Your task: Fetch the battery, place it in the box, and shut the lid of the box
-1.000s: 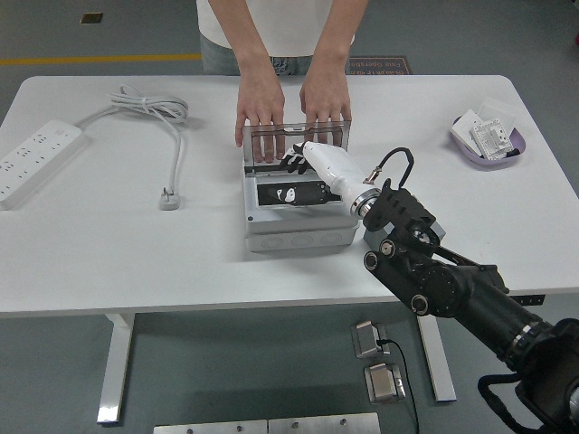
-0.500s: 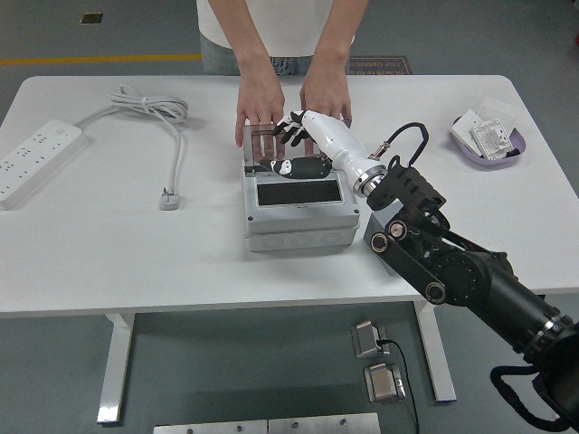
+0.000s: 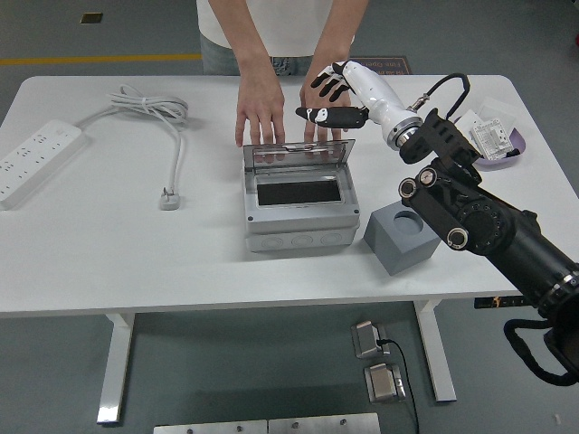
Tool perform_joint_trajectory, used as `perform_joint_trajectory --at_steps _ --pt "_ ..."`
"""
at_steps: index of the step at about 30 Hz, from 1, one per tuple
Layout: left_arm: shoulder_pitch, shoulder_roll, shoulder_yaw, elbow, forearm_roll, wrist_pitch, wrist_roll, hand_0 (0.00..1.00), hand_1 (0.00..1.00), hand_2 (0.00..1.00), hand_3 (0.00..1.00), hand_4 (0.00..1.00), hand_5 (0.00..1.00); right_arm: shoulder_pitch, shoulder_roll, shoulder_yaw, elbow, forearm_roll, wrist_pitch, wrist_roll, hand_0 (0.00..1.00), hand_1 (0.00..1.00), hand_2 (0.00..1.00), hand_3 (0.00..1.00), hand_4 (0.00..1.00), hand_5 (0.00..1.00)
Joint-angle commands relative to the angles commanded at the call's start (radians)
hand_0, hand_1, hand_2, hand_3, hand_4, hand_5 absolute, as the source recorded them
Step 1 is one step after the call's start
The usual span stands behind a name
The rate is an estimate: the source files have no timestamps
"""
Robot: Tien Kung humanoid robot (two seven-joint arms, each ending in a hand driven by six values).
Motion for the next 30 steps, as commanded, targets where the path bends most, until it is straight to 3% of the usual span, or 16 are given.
perform_joint_trajectory --at_steps 10,30 --pt "-0.001 -0.004 0.004 0.000 -0.005 0.001 0.000 0.656 0.645 0.619 0.644 0.695 0.270 -0.045 -0.001 -0.058 0.023 0.006 0.004 -0.010 0.702 0.523 0.581 0.607 0.925 0.480" --pt "-0.002 -0.010 0.009 0.000 -0.018 0.003 -0.007 0.655 0.645 0.619 0.646 0.694 0.268 -0.176 -0.102 -0.125 0.265 -0.021 0.001 -0.065 0.701 0.522 0.584 0.609 0.922 0.487"
